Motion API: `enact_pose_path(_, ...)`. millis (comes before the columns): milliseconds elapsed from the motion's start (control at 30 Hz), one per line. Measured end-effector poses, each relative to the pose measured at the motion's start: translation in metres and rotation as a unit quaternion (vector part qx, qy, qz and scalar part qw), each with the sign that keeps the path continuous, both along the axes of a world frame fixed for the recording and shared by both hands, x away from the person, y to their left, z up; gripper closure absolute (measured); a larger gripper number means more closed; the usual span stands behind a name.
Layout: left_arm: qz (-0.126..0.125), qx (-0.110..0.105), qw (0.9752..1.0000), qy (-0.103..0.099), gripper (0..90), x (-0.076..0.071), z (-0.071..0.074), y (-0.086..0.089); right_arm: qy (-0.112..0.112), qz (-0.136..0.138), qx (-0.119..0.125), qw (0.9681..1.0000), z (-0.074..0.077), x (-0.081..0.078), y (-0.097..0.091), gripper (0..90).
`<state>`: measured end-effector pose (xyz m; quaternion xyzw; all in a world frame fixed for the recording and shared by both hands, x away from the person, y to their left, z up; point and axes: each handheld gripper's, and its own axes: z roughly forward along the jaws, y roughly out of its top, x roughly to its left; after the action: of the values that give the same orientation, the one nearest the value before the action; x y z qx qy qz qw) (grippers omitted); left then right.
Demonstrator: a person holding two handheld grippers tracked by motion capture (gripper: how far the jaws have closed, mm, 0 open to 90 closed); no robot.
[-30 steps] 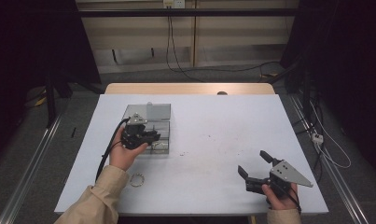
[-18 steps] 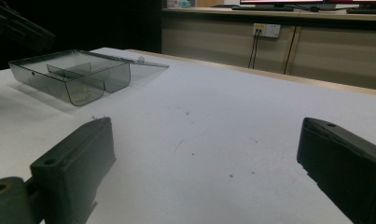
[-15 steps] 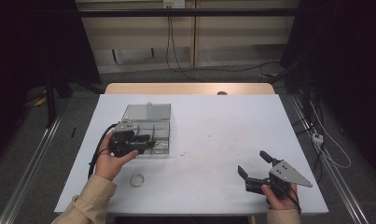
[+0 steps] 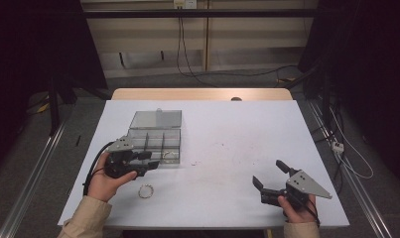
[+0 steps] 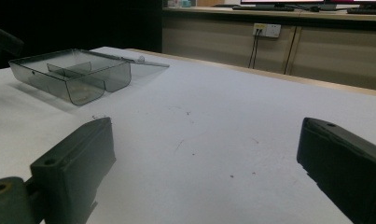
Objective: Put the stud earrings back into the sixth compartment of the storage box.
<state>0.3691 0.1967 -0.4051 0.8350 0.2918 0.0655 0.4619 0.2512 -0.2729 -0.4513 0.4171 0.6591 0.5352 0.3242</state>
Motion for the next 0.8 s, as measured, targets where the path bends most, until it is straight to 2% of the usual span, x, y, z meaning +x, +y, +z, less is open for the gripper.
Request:
enact_pose_path(133,0.008,0.001,0.9998,0.018,27.9,-0.005,-0.004,0.006,0.000,0.000,0.000,1.0000,0.000,0.000,0.000,3.5)
enact_pose_path(167,0.007,0.007,0.9997,0.023,23.2,-0.006,-0.005,0.008,0.001,-0.001,0.000,1.0000,0.000,0.000,0.000,3.6)
enact_pose_path(200,0.010,0.012,0.9996,0.024,21.0,-0.007,-0.006,0.009,0.001,0.000,0.000,1.0000,0.000,0.000,0.000,3.6)
enact_pose_path(367,0.014,0.011,0.9997,0.017,12.6,-0.014,-0.008,0.015,0.000,0.000,-0.001,1.0000,0.000,0.000,0.001,3.7)
enact_pose_path(400,0.015,0.008,0.9997,0.016,11.8,-0.015,-0.009,0.016,0.000,0.000,-0.001,1.0000,0.000,0.000,0.001,3.7)
enact_pose_path(600,0.010,0.022,0.9997,0.009,7.1,-0.021,-0.015,0.018,0.001,0.000,-0.001,1.0000,0.000,0.000,0.000,3.7)
enact_pose_path(800,-0.004,0.049,0.9988,0.008,7.1,-0.026,-0.022,0.020,0.000,0.000,-0.001,1.0000,0.000,0.000,0.000,3.8)
